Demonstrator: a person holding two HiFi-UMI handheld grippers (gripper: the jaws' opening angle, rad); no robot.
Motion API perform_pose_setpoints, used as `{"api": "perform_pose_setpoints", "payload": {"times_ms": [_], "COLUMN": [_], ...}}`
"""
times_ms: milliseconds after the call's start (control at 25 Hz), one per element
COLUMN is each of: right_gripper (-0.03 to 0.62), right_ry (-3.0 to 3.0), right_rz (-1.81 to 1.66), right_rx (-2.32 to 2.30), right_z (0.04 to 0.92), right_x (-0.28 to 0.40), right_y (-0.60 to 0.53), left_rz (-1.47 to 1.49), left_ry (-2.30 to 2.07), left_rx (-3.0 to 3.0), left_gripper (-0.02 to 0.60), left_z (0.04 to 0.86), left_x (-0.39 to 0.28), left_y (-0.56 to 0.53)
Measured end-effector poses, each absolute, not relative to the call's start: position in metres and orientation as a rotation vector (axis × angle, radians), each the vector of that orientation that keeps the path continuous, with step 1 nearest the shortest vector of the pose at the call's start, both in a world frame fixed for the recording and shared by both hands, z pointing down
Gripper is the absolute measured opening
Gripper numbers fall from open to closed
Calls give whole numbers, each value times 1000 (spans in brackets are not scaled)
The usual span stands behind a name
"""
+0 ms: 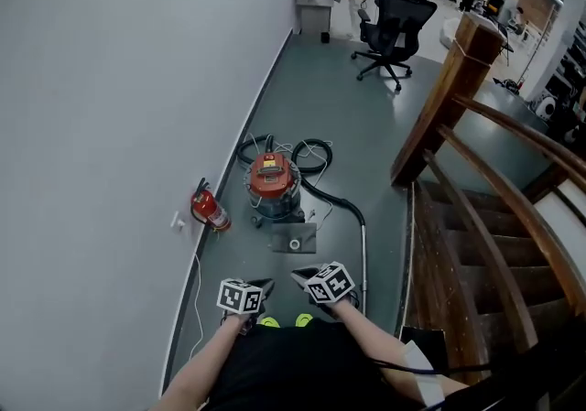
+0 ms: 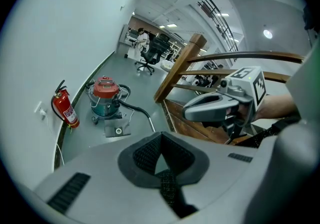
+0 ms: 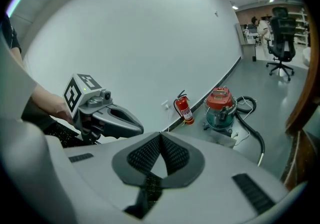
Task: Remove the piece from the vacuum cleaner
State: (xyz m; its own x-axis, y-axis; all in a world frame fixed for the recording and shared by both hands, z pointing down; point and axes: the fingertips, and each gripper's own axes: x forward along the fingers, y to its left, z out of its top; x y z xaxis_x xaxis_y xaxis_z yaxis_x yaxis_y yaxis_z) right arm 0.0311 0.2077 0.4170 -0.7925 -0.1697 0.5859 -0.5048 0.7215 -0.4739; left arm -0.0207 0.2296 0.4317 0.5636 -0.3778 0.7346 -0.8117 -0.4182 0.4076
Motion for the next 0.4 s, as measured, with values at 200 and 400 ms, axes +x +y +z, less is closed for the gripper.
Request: {"api": "perform_pose_setpoints", "payload": {"times_ms": [200,400], "right_gripper": [15,15], "right_ry": [-2407,-2389], "right_rz": [886,916], "right_rx": [520,537], "right_z": [417,426], "right_x": [37,46], "right_y": [214,232], "left_rz": [726,782], "left_ry": [-965,-961], "left_rx": [2032,2046], "left_gripper": [10,10], "left_z": [431,438], "left_x": [-14,-7], "left_y": [231,246]}}
